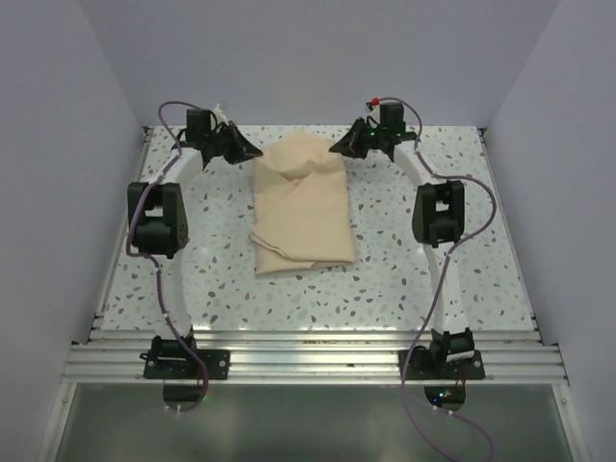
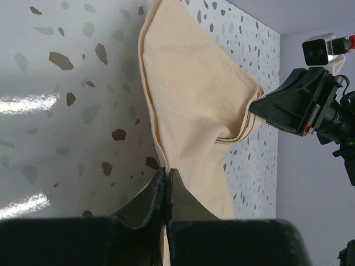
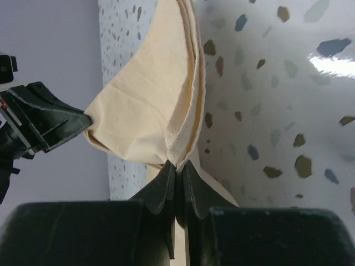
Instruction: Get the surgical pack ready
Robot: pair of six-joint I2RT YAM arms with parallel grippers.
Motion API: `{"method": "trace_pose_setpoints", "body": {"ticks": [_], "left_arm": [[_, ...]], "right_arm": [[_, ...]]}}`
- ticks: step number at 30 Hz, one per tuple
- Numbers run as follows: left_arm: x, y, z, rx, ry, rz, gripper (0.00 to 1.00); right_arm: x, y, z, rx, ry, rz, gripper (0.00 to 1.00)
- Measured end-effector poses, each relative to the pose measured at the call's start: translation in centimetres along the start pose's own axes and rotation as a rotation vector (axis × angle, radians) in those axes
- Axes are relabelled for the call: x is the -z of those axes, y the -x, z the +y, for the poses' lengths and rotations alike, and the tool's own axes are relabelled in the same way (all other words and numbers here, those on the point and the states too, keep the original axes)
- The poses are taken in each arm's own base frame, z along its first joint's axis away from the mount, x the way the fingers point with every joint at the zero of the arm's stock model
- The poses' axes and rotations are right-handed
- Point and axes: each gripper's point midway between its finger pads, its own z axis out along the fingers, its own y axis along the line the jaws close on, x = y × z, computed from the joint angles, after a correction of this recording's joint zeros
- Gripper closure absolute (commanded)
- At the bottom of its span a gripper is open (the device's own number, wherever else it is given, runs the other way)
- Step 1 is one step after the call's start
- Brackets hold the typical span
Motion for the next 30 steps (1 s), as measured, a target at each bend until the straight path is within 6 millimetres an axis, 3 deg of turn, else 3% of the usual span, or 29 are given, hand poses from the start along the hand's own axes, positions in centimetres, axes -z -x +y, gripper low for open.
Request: {"method": "trace_pose_setpoints", "body": {"ticks": [5, 10, 22, 26, 30], "left_arm": [[3.8, -1.9, -2.5, -0.037, -0.008, 0.012, 1.0], [7.0, -5.1, -3.5, -0.04, -0.004, 0.036, 1.0], [12.0, -11.8, -6.7, -0.071, -0.029, 0.092, 1.0], [13.5, -14.8, -6.0, -0.063, -0.015, 0.115, 1.0], [13.8, -18.1, -3.5, -0.018, 0.029, 0.173, 1.0]], "right_arm": [[3.6, -1.2, 4.3, 0.006, 0.04, 0.03, 1.0], [7.3, -4.2, 6.0, -0.006, 0.022, 0.082, 1.0], [13.4, -13.6, 4.4, -0.063, -0.081, 0.217, 1.0], [14.6, -15.9, 3.5, -0.06, -0.105, 0.255, 1.0], [14.9, -17.4, 2.2, -0.058, -0.128, 0.293, 0.99]]}}
